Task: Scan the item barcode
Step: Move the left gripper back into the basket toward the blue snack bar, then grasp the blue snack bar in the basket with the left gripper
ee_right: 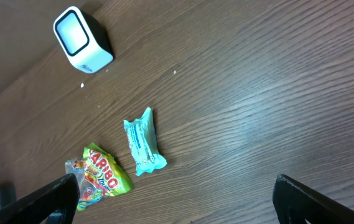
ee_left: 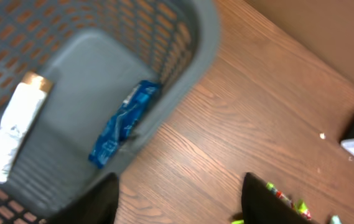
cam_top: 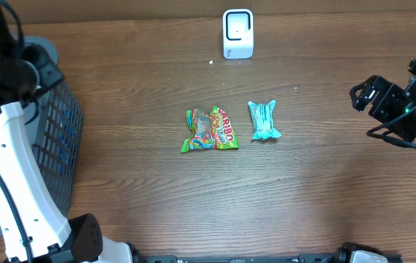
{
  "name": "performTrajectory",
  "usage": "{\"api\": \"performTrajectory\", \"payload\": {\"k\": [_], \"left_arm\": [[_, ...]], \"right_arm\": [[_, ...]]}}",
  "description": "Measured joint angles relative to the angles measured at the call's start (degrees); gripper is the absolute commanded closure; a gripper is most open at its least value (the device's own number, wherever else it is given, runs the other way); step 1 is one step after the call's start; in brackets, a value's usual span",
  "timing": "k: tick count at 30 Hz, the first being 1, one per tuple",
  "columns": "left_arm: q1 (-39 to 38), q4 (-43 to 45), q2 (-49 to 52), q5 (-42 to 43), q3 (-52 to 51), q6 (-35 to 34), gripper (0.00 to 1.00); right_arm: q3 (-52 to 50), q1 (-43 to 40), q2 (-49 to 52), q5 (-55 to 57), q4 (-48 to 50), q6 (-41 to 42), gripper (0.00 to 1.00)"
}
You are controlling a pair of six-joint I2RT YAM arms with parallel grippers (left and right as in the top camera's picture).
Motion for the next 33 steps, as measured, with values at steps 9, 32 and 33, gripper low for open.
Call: {"api": "performTrajectory", "payload": {"k": [9, 32, 33], "left_arm": [[9.97, 0.46, 0.39, -0.2, -0.37, 5.49, 0.09], [21.03, 14.71, 20.9, 9.4, -22.29, 10.1, 0.22], [20.96, 15.85, 21.24, 9.77, -23.63, 10.45, 0.22]], "right_arm": [[0.0, 0.0, 0.0, -0.02, 0.0, 0.0, 0.0], [0.0, 0.0, 0.02, -0.02, -0.02, 0.02, 0.0], [0.0, 0.0, 0.02, -0.02, -0.02, 0.02, 0.0]]}}
